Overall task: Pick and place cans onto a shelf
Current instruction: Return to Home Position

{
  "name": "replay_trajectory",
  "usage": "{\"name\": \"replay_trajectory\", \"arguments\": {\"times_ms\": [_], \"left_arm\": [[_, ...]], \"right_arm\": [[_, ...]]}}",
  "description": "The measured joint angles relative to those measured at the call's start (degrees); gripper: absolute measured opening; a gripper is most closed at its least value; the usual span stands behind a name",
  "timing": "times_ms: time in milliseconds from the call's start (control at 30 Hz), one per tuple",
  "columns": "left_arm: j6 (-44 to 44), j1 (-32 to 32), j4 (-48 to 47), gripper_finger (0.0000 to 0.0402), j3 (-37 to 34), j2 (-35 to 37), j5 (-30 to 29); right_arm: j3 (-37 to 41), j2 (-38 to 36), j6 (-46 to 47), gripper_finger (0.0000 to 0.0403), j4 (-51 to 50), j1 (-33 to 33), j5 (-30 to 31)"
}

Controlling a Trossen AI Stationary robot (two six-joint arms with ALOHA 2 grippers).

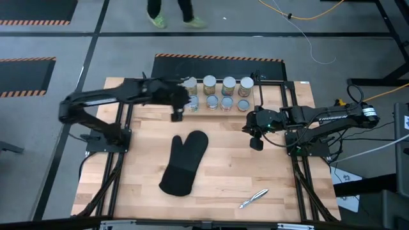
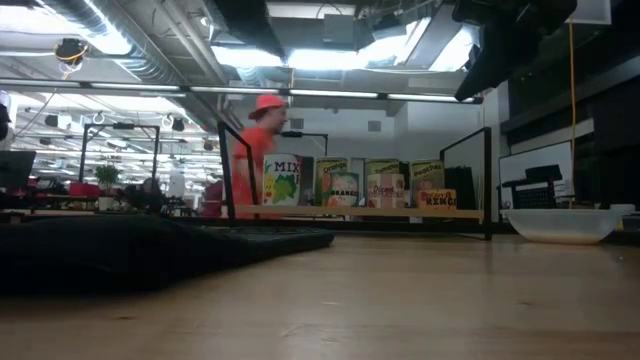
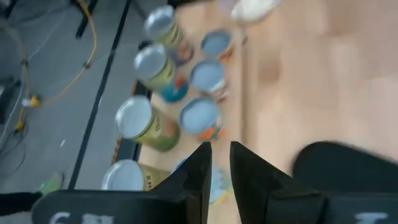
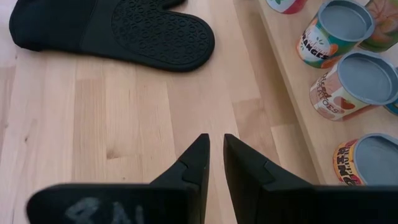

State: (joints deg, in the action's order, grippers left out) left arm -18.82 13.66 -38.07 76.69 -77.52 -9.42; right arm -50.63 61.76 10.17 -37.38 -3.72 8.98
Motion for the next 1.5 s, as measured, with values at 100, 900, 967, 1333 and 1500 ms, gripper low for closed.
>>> {"name": "replay_trajectory", "arguments": {"times_ms": [100, 900, 967, 1333, 1500], "left_arm": [[2.7, -3.7, -3.5, 0.0054, 0.0, 6.3, 0.2], [18.2, -18.2, 21.0, 0.0055, -51.4, 45.4, -4.6], [19.0, -18.2, 22.4, 0.0055, -54.3, 48.1, -4.5], [17.9, -18.2, 22.3, 0.0055, -61.7, 65.6, -4.5], [16.7, -18.2, 22.3, 0.0055, -64.4, 73.1, -4.5]], "right_arm": [[0.0, 0.0, 0.0, 0.0052, -0.2, 0.0, 0.0], [0.0, 0.0, -0.1, 0.0052, -0.1, 0.0, 0.0], [0.0, 0.0, -0.1, 0.0052, -0.1, 0.0, 0.0], [0.0, 0.0, -0.1, 0.0052, -0.2, 0.0, 0.0], [0.0, 0.0, -0.1, 0.0052, -0.2, 0.0, 0.0]]}}
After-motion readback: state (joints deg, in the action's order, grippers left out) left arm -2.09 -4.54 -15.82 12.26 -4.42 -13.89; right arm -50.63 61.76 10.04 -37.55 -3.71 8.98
